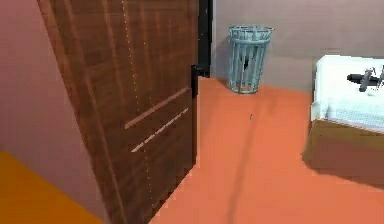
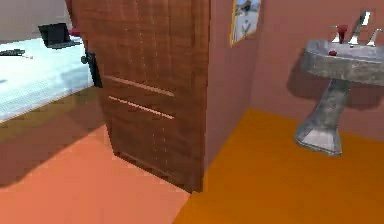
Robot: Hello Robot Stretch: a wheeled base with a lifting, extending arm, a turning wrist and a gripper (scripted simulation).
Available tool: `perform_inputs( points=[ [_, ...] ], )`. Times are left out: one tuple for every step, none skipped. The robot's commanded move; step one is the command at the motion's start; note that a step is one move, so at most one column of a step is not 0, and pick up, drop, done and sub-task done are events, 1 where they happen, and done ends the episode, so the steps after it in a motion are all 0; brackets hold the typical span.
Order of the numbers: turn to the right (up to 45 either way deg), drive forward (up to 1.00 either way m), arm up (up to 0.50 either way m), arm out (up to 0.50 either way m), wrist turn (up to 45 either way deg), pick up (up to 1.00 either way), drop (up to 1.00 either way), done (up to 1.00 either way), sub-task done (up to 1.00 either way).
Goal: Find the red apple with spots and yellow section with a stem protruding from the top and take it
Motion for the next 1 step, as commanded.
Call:
perform_inputs(
  points=[
    [-45.0, 0.0, 0.0, 0.0, 0.0, 0.0, 0.0, 0.0, 0.0]
  ],
)
